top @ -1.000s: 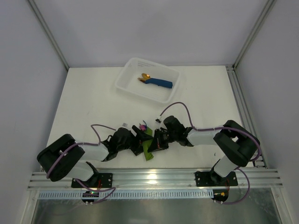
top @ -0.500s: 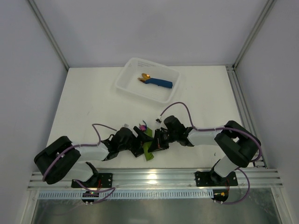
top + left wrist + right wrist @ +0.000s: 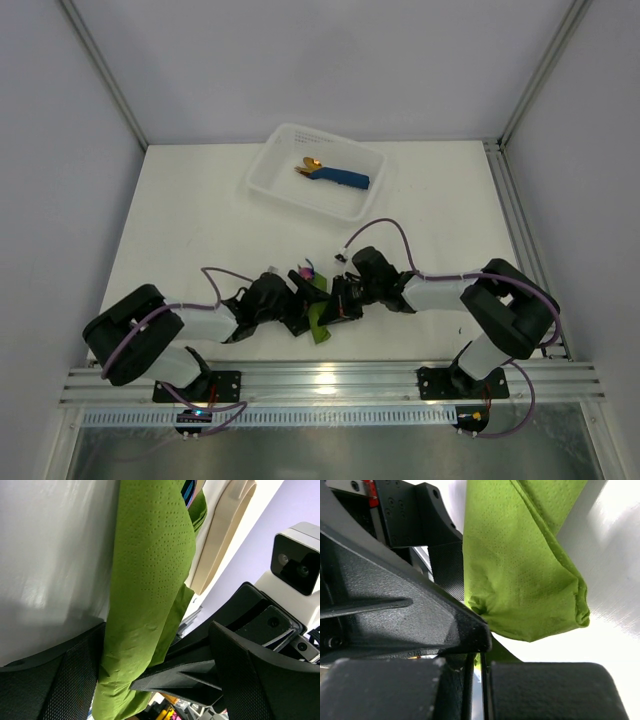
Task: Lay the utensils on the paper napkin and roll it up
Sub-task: Pick up the utensils from the center of the board.
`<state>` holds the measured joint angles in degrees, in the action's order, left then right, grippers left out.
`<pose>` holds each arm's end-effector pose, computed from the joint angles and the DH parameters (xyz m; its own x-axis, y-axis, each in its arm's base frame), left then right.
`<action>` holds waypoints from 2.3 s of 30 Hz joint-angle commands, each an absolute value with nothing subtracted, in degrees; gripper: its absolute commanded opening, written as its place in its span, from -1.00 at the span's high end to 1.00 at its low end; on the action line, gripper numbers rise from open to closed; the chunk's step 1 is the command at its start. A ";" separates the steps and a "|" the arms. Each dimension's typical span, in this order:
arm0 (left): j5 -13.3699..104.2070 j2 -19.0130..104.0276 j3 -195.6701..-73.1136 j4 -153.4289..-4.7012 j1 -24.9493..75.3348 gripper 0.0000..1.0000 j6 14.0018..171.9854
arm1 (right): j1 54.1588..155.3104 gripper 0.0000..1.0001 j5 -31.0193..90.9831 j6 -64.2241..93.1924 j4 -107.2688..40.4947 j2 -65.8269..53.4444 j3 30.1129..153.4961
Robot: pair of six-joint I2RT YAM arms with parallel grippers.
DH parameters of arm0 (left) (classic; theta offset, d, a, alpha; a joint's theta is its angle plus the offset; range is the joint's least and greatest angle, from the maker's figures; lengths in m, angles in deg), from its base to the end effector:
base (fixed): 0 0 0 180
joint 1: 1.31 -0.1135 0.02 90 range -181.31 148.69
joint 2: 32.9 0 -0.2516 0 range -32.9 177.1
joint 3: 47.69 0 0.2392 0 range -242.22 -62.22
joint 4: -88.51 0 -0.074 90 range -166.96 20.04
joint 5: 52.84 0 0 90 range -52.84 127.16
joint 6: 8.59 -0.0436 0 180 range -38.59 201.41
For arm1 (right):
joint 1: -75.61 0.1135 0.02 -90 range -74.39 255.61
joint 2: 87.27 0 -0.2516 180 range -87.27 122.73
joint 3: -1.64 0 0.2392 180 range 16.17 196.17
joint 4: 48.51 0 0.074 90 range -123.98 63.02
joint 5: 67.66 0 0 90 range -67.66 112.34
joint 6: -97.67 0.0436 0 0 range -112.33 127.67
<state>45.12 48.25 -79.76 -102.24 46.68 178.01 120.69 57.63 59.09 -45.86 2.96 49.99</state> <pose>0.1494 -0.1749 0.1087 -0.7555 -0.6312 0.1755 -0.5053 0.3909 -0.7694 0.1779 0.2141 0.1286 -0.9880 -0.0871 -0.1278 -0.1547 0.5658 0.8099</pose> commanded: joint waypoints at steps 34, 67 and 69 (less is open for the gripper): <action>42.69 55.96 -76.37 -89.35 50.99 -0.69 177.57 | 119.47 0.93 59.25 60.67 -48.84 -0.87 51.15; 34.88 59.91 -76.20 -94.89 51.60 -0.48 179.94 | 119.03 0.93 59.78 60.67 -49.01 -2.46 49.39; 34.52 60.26 -76.37 -95.07 51.60 -0.46 179.94 | 119.03 0.93 59.78 60.49 -48.75 -2.55 49.48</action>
